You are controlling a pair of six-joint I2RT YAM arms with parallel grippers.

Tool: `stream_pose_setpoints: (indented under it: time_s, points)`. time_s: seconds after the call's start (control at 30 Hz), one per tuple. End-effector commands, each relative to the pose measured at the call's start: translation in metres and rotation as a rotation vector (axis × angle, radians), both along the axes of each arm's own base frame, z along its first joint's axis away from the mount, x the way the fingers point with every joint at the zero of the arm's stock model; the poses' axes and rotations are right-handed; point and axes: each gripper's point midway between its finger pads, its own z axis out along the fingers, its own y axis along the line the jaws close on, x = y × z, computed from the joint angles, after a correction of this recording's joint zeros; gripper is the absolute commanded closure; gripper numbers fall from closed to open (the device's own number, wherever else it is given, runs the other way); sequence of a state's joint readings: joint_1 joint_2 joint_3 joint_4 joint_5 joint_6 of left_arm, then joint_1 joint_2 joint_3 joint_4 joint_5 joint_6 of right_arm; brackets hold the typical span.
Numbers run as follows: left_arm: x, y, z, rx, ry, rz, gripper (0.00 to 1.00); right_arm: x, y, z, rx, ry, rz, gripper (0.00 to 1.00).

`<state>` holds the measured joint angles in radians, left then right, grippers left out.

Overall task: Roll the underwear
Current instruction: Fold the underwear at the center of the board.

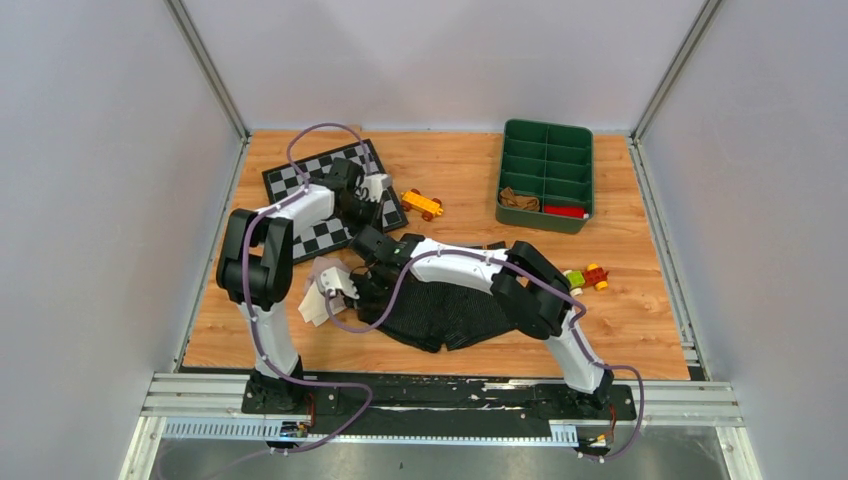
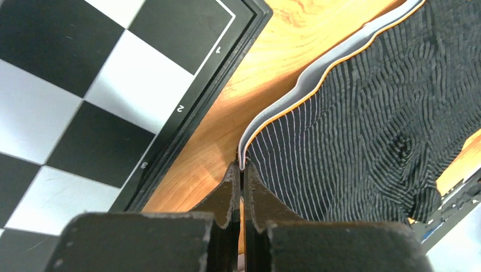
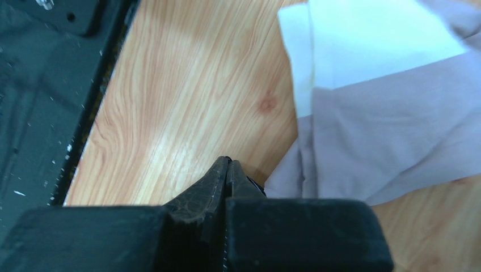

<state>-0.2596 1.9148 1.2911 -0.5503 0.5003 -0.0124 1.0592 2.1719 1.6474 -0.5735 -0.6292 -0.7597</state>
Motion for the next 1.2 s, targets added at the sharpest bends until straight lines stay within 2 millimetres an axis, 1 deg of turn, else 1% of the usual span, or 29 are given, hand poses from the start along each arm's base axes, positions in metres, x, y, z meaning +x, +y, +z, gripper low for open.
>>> stream_pose_setpoints:
  time_s: [0.0,0.07,0.13,0.23,0.3,0.33,0.4,0.47,0.5,0.57,0.67,0.77,0.8,0.9,1.03,1.17]
  points:
    - [0.011,-0.006,0.057,-0.067,-0.122,-0.069,1.00,-0.006,0.024,0.051,0.113,0.065,0.004,1.00]
    - [0.010,-0.012,0.070,-0.112,-0.111,-0.065,1.00,-0.004,0.024,0.061,0.129,0.073,-0.016,1.00]
    - [0.008,-0.023,0.086,-0.188,-0.100,-0.043,1.00,0.000,0.021,0.076,0.153,0.077,-0.038,1.00]
    - [0.008,-0.039,0.110,-0.298,-0.096,0.001,1.00,0.012,0.009,0.100,0.193,0.064,-0.084,1.00]
    - [0.009,-0.048,0.121,-0.335,-0.101,0.017,1.00,0.016,-0.004,0.111,0.209,0.060,-0.108,1.00]
    - [0.010,-0.054,0.128,-0.355,-0.109,0.017,1.00,0.019,-0.015,0.116,0.214,0.055,-0.124,1.00]
    - [0.011,-0.067,0.138,-0.391,-0.101,0.027,1.00,0.023,-0.032,0.123,0.218,0.049,-0.151,1.00]
    - [0.012,-0.082,0.144,-0.415,-0.095,0.033,1.00,0.028,-0.047,0.126,0.221,0.048,-0.179,1.00]
    - [0.010,-0.091,0.146,-0.420,-0.089,0.032,1.00,0.030,-0.055,0.126,0.220,0.049,-0.194,1.00]
    - [0.009,-0.104,0.143,-0.413,-0.081,0.043,1.00,0.036,-0.069,0.126,0.213,0.057,-0.226,1.00]
    - [0.012,-0.119,0.130,-0.370,-0.076,0.057,1.00,0.045,-0.090,0.124,0.200,0.076,-0.276,1.00]
    - [0.019,-0.132,0.115,-0.312,-0.069,0.043,1.00,0.051,-0.111,0.118,0.184,0.077,-0.311,1.00]
    - [0.021,-0.138,0.113,-0.310,-0.070,0.034,1.00,0.053,-0.117,0.117,0.183,0.072,-0.322,1.00]
    - [0.025,-0.154,0.111,-0.303,-0.073,0.015,1.00,0.052,-0.134,0.114,0.181,0.055,-0.333,1.00]
    - [0.030,-0.169,0.106,-0.281,-0.087,0.008,1.00,0.048,-0.155,0.105,0.169,0.043,-0.349,1.00]
    - [0.023,-0.185,0.100,-0.275,-0.078,-0.022,1.00,0.043,-0.173,0.096,0.159,0.045,-0.379,1.00]
